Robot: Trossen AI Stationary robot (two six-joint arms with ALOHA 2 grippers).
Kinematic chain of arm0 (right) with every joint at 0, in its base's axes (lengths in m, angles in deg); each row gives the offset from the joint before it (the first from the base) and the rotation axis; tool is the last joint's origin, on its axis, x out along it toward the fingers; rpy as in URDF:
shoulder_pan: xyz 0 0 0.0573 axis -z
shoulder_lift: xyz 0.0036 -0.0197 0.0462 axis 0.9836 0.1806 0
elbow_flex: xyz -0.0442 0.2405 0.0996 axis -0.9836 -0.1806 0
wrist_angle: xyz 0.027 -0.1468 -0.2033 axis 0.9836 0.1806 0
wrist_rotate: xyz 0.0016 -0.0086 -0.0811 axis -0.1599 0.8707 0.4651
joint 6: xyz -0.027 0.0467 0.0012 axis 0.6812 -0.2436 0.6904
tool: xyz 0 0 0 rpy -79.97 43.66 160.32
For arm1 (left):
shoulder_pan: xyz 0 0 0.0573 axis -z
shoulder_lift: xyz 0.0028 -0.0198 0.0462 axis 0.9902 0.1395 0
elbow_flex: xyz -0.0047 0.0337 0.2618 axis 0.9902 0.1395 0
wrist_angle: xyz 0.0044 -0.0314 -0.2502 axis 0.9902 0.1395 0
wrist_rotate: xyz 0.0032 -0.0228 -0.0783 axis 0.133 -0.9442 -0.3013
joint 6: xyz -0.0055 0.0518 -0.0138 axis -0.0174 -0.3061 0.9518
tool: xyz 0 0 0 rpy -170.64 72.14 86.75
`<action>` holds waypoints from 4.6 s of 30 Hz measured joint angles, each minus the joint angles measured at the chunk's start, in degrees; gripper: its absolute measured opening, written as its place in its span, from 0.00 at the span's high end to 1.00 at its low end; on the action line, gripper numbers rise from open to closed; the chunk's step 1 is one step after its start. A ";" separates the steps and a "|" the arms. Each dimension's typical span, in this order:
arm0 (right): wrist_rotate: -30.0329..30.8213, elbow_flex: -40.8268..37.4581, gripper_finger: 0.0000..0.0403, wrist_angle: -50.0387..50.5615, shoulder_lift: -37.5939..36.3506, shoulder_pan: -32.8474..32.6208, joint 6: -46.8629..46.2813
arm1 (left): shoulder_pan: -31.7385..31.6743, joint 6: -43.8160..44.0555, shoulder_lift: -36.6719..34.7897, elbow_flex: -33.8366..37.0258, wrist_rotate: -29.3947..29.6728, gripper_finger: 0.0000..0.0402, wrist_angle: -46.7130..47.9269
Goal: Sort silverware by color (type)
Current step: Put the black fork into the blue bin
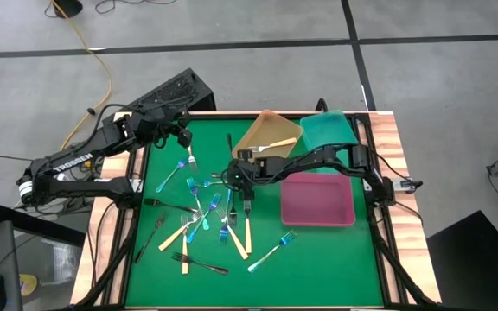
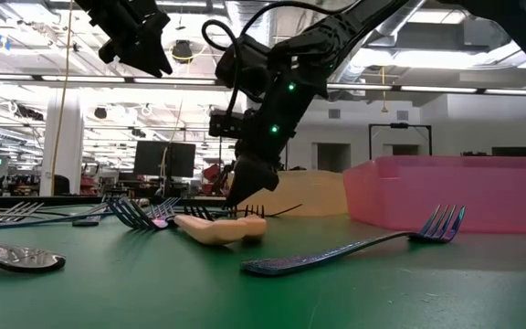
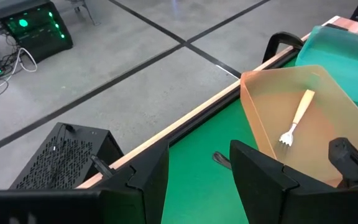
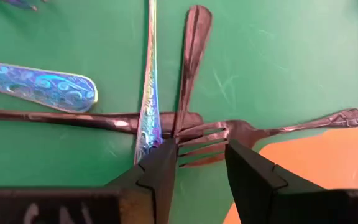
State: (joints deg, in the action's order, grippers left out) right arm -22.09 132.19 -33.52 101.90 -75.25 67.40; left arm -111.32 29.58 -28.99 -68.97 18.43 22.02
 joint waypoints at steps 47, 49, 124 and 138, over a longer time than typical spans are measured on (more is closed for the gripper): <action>3.46 8.17 0.95 1.48 -0.57 -8.84 1.00 | 0.00 0.17 0.00 0.02 -0.07 0.61 0.07; 5.65 8.73 0.91 2.67 -0.59 -9.06 2.03 | 0.00 0.17 0.00 0.02 -0.07 0.61 0.07; 9.60 13.10 0.97 13.31 6.25 -1.72 16.52 | 0.02 -2.29 -0.02 0.04 0.63 0.61 -0.79; 8.80 14.20 0.97 15.21 8.94 -3.56 16.02 | -0.02 -2.25 0.00 0.04 1.38 0.61 -0.85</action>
State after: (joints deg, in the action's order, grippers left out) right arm -13.29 146.40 -18.31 110.84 -78.81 83.43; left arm -111.34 27.33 -28.99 -68.92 19.81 21.17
